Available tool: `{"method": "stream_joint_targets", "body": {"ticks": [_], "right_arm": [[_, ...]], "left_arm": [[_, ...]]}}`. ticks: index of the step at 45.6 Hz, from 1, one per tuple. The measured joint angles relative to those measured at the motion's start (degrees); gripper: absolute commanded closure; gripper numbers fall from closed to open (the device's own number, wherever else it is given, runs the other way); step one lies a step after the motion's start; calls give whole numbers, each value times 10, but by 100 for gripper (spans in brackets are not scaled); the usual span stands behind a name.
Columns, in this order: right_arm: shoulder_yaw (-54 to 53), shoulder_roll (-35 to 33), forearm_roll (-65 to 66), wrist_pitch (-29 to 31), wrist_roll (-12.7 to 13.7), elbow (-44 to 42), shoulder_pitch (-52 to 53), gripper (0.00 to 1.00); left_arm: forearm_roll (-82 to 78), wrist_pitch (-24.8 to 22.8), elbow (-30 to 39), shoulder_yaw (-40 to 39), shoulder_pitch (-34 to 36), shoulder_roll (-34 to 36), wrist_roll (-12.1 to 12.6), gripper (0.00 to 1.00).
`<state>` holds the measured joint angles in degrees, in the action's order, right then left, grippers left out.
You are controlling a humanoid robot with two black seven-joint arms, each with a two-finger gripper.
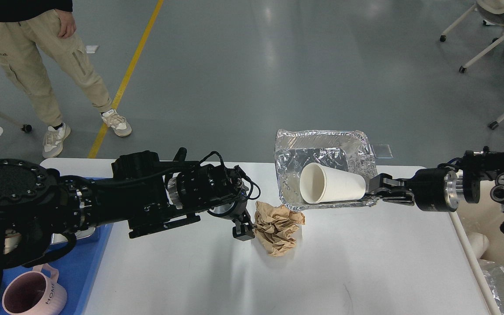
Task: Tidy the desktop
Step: 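Reach the left gripper to the crumpled brown paper bag and grasp it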
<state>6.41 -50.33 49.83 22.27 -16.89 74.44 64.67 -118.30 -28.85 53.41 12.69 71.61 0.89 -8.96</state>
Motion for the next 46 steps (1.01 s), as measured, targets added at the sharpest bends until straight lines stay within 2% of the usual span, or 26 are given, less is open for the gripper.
{"method": "stream_joint_targets", "body": {"ticks": [29, 46], "right_arm": [[1, 0, -1, 1, -2, 0, -1, 100], [1, -2, -1, 2, -2, -2, -2, 100]], "left_arm": [[-62, 61, -44, 25, -47, -9, 0, 3], [-62, 91, -100, 25, -52, -26, 19, 3]]}}
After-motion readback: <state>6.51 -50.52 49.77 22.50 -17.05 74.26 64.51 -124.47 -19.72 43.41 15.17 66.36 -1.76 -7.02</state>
